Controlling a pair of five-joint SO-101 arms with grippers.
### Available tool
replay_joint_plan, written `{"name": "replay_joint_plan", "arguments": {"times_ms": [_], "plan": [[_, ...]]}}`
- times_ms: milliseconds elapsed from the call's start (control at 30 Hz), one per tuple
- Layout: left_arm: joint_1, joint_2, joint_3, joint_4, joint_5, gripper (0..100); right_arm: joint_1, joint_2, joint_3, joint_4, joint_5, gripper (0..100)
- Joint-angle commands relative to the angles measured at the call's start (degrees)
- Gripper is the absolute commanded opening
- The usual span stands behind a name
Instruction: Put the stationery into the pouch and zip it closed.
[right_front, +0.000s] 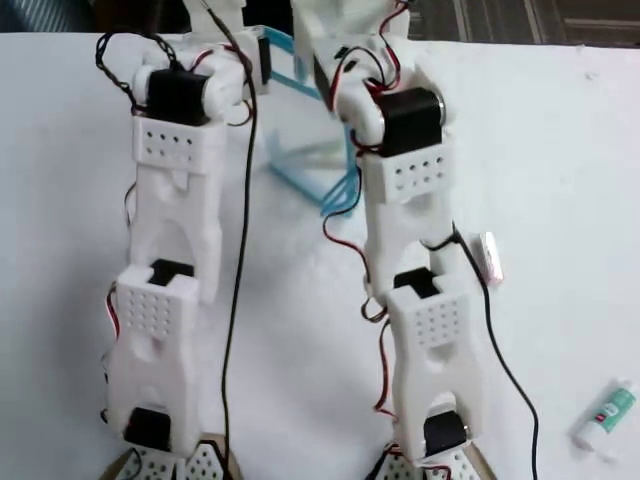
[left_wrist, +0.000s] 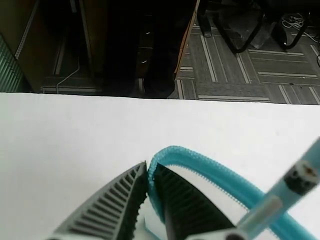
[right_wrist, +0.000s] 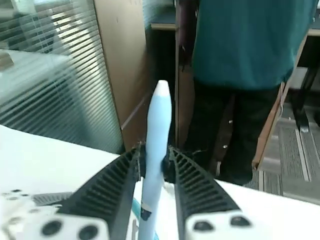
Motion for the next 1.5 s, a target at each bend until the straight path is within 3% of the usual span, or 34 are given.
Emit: {"name": "replay_joint_plan", "arguments": {"times_ms": [0,400,700,1100,1233,1467], "plan": [[-0.1,1.5,0.1,0.3,0.7,2,0.7,0.3,-0.2,3.3,-0.1,1.7],[-0.2,1.5,0.1,0.2,0.7,2,0.2,-0.3,-1.6,16.2,3.9,2.5],[-0.1,1.5,0.1,0.2,0.7,2,-2.0,-3.5,-3.0,21.3,4.0,27.6],[-0.1,1.5,0.1,0.2,0.7,2,-0.5,-11.6,-3.0,20.4,4.0,28.3],[-0.1,1.5,0.1,0.2,0.7,2,6.2,-13.4,-3.0,20.4,4.0,28.3],[-0.1,1.5,0.1,0.2,0.7,2,27.9,-11.6,3.6,28.1,6.4,28.3]]}}
